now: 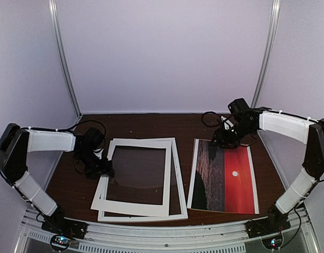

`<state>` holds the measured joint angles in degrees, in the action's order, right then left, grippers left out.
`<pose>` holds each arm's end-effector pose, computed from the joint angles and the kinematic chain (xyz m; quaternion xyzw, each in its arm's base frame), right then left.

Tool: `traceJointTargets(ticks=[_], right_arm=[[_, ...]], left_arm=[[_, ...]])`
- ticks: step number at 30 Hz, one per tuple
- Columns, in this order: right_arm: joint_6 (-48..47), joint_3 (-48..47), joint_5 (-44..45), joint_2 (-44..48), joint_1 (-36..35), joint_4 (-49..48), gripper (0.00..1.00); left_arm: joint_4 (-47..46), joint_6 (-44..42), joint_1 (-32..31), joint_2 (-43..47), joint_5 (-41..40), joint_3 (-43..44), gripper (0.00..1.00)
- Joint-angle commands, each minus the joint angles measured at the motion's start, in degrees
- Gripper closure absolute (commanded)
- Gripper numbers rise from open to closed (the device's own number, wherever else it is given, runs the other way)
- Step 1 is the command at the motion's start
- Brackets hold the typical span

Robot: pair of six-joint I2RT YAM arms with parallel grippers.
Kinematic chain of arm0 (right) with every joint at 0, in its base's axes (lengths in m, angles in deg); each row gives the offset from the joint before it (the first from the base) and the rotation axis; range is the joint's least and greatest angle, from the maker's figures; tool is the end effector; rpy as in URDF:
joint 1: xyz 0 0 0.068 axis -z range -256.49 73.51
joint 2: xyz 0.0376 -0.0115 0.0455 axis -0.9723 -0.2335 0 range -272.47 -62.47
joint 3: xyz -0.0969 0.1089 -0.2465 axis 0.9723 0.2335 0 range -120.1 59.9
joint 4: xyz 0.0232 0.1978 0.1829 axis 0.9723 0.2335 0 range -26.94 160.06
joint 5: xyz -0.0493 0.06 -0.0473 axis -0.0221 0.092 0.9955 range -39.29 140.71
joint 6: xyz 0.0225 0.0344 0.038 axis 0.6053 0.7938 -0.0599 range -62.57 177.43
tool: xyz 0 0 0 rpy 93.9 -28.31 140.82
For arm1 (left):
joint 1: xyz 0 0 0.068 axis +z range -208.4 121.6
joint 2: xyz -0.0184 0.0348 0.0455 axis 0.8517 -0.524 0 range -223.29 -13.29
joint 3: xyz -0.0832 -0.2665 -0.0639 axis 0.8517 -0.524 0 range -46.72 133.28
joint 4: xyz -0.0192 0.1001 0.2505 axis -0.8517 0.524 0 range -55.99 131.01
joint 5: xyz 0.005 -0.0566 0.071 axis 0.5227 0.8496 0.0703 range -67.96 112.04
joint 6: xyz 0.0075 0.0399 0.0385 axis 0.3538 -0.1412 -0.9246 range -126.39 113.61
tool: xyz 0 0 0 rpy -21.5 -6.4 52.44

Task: Put the photo into the frame
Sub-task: Adjust the mat board under the glass panel.

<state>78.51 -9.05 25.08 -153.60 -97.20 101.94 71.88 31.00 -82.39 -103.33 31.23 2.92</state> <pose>0.3089 0.1345 0.2556 -0.0523 0.9443 0.2875 0.1510 0.2495 -0.1177 0.1625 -0.1075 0.9857 -0.1205 0.0470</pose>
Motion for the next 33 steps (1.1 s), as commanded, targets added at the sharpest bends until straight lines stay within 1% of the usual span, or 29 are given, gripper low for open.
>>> traceJointTargets(ticks=[1,8,15,22,33], right_arm=[[0.6,-1.1,1.5,-0.6,-0.9,-1.0,0.44],[0.9,-1.5,1.7,-1.5,-1.7,-1.1,0.44],[1.0,-1.4,2.0,-2.3,-2.3,-1.4,0.44],[1.1,-1.0,2.1,-2.8,-2.6,-1.9,0.44],[1.1,-1.1,2.0,-3.3,-3.2,-2.0,0.44]], left_arm=[[-3.7,0.6,0.9,0.7,5.7,-2.1,0.25],[-3.2,1.8,0.9,4.2,6.0,-4.9,0.31],[-2.6,3.2,0.9,7.8,6.6,-6.5,0.43],[-2.7,4.1,0.9,9.4,8.1,-7.4,0.55],[-5.8,5.1,0.7,8.0,10.8,-8.3,0.64]])
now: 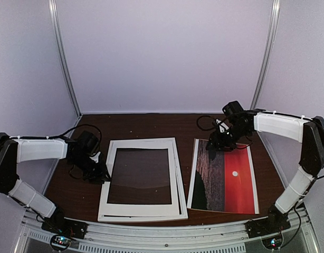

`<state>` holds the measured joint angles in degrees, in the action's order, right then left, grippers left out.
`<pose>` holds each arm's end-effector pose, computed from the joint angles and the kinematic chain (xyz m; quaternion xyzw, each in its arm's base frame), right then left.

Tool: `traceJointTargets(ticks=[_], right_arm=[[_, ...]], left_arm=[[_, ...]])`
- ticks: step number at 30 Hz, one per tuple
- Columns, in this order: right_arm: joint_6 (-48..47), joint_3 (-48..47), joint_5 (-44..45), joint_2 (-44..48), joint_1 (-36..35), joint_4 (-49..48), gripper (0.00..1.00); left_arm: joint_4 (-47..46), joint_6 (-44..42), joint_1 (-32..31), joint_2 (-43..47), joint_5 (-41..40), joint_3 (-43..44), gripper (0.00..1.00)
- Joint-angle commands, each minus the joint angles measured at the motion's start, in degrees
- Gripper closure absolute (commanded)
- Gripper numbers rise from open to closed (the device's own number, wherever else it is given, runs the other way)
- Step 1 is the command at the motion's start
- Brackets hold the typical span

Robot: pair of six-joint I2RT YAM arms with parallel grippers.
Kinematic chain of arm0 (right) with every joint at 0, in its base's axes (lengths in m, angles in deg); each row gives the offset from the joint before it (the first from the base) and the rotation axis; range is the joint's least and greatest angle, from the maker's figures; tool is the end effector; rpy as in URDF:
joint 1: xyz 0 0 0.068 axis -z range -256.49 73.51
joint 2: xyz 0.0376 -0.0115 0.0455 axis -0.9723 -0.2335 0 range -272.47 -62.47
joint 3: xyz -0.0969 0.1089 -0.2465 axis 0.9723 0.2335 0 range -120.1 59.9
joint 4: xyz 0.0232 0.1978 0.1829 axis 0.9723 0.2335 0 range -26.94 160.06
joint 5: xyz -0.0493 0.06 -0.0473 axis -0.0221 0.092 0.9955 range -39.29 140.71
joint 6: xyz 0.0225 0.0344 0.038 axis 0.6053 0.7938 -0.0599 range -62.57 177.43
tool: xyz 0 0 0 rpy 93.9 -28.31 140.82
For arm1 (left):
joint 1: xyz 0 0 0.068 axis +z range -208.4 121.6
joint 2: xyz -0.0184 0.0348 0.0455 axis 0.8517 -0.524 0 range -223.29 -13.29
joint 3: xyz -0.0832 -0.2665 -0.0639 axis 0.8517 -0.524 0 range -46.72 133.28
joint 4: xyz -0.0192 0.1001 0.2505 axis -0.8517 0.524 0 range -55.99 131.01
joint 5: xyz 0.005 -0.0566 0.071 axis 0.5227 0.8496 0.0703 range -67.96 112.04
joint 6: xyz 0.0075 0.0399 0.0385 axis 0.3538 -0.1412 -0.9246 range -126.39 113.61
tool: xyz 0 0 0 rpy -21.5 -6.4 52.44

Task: Put the photo into the frame
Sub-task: Adjust the mat board under the glass panel.

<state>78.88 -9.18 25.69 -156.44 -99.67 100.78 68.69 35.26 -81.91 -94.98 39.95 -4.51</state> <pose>0.3112 0.1509 0.2412 -0.0655 0.9476 0.2824 0.1339 0.2197 -0.1085 0.1666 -0.1330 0.9695 -0.2032 0.0318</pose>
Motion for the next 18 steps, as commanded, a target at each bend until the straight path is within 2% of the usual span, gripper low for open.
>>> traceJointTargets(ticks=[1,18], right_arm=[[0.6,-1.0,1.4,-0.4,-0.9,-0.8,0.44],[0.7,-1.7,2.0,-1.5,-2.6,-0.6,0.44]], left_arm=[[-2.7,1.0,0.2,-0.3,2.3,-1.0,0.64],[-4.7,3.1,-4.8,-2.7,2.7,-0.5,0.66]])
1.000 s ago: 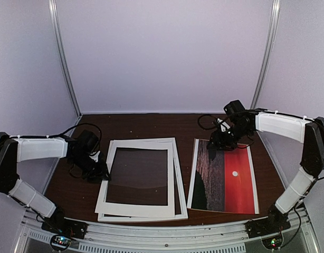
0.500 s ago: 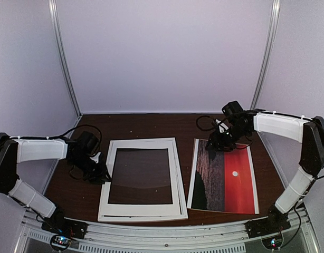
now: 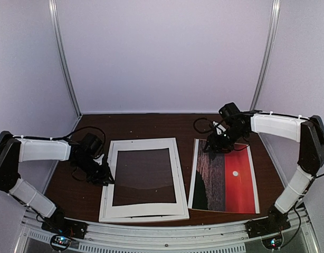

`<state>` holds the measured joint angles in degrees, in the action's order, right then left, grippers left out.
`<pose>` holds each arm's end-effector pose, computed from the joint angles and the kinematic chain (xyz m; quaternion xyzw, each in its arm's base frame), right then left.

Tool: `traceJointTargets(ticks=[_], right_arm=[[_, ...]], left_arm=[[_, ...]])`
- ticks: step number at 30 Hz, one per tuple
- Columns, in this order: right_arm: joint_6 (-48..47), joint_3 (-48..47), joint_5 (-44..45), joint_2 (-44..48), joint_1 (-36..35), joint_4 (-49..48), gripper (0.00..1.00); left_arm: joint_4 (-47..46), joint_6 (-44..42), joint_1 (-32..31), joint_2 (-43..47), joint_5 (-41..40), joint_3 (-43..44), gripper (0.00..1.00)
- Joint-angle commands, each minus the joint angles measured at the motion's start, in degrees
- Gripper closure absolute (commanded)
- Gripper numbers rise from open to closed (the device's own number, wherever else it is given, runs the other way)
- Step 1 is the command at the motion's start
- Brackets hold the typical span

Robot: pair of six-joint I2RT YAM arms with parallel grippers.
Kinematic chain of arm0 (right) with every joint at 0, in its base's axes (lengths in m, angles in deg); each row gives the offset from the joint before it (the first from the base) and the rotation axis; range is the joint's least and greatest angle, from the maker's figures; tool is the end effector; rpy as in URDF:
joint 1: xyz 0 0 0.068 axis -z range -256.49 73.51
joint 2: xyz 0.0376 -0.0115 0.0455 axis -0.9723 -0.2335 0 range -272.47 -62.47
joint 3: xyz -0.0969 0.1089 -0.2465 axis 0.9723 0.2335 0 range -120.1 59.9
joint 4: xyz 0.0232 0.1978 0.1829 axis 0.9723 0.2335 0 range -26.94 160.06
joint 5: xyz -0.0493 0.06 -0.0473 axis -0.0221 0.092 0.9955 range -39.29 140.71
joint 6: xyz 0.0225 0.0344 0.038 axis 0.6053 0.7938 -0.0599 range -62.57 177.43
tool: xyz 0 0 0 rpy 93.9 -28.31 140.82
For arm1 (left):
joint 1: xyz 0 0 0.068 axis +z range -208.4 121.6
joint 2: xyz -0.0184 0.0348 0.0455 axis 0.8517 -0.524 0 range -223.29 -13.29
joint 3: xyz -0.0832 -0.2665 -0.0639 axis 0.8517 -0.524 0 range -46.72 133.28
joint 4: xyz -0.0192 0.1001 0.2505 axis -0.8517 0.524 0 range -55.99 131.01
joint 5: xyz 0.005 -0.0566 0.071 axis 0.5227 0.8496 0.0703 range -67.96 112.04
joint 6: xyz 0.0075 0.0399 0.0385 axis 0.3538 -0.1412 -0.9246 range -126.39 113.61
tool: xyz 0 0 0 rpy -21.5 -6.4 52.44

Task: Put the photo into the frame
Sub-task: Adjust the mat board under the glass panel.

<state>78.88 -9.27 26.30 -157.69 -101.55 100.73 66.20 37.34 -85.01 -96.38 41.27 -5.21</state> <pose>0.3091 0.1620 0.2345 -0.0779 0.9498 0.2768 0.1229 0.2158 -0.1223 0.1594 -0.1219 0.9687 -0.2154 0.0186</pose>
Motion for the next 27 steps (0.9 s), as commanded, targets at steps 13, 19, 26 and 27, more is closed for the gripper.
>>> traceJointTargets(ticks=[13,19,26,27], right_arm=[[-0.3,-1.6,4.6,1.4,-1.5,0.5,0.44],[-0.7,-1.1,9.1,2.6,-1.4,2.3,0.43],[-1.0,1.5,16.8,5.6,1.7,6.0,0.42],[-1.0,2.3,17.2,6.3,2.3,6.1,0.42]], left_arm=[[6.4,-2.8,-2.0,2.5,-8.8,7.9,0.43],[6.5,-4.8,-2.2,2.7,-10.4,10.2,0.38],[2.7,-6.9,-5.1,0.7,-9.7,12.7,0.34],[2.6,-7.1,-5.5,-0.3,-9.6,13.2,0.34]])
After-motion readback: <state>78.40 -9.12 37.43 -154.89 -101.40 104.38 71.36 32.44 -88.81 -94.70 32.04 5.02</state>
